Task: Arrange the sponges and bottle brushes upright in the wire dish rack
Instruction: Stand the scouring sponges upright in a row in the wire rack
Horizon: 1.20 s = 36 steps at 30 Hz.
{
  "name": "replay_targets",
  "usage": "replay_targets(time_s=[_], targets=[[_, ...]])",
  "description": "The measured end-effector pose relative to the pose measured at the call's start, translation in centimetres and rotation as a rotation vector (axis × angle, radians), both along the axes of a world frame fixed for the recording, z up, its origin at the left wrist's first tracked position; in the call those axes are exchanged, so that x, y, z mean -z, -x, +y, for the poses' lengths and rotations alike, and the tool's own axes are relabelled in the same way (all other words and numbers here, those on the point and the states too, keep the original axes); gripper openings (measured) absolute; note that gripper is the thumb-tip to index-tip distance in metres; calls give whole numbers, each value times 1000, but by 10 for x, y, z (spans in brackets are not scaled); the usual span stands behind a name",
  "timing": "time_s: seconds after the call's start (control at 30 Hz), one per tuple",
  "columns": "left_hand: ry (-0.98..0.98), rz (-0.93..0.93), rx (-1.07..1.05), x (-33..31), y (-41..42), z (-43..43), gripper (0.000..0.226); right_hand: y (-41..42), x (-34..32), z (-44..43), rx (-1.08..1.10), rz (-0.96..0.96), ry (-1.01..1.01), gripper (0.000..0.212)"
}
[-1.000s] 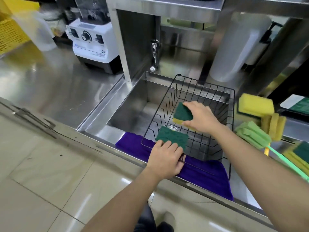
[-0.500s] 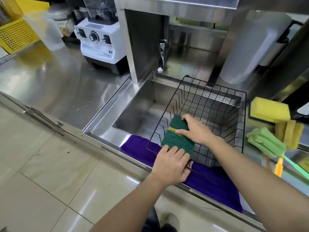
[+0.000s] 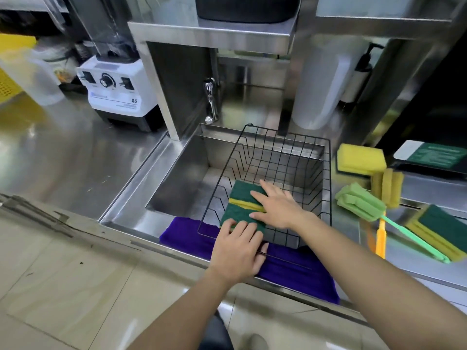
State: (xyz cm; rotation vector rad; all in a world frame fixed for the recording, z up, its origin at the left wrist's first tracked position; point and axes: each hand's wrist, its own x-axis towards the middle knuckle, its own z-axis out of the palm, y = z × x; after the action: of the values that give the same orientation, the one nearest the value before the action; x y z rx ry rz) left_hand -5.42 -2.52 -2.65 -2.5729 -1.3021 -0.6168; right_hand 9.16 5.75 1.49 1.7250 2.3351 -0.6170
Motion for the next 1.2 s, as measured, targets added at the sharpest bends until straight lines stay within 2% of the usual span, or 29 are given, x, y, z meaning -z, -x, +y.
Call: replay_targets(time_s=[0.17,0.27,0.4,0.53,0.7,0.9,0.97,1.1,1.2], targets=[[-7,107,171,-5,-27,-3,31,-38,-18,-19,64,73,-108,63],[55,146,168,-9,-69,-15,33,-69,-33,-29,165,122,-221,56],[142,169,97,-13,-108,-29,42,-120,-49,-51,379,152,-364,48],[87,122,116,-6,-112,-29,42,-178,-47,-73,645,65,-426,47],[42,100,139,-2,-110,-29,33,-235,-27,-97,974,34,-293,65],[20,63,133,0,-110,-28,35,-265,-12,-113,1084,-96,-107,81],[15,67,131,0,-109,-28,34,-268,-11,-113,1100,-152,-70,80],[8,61,131,2,-109,-28,33,-270,-8,-112,1094,-274,-63,59],[0,55,134,2,-108,-27,32,-272,-6,-114,1096,-227,-87,56]])
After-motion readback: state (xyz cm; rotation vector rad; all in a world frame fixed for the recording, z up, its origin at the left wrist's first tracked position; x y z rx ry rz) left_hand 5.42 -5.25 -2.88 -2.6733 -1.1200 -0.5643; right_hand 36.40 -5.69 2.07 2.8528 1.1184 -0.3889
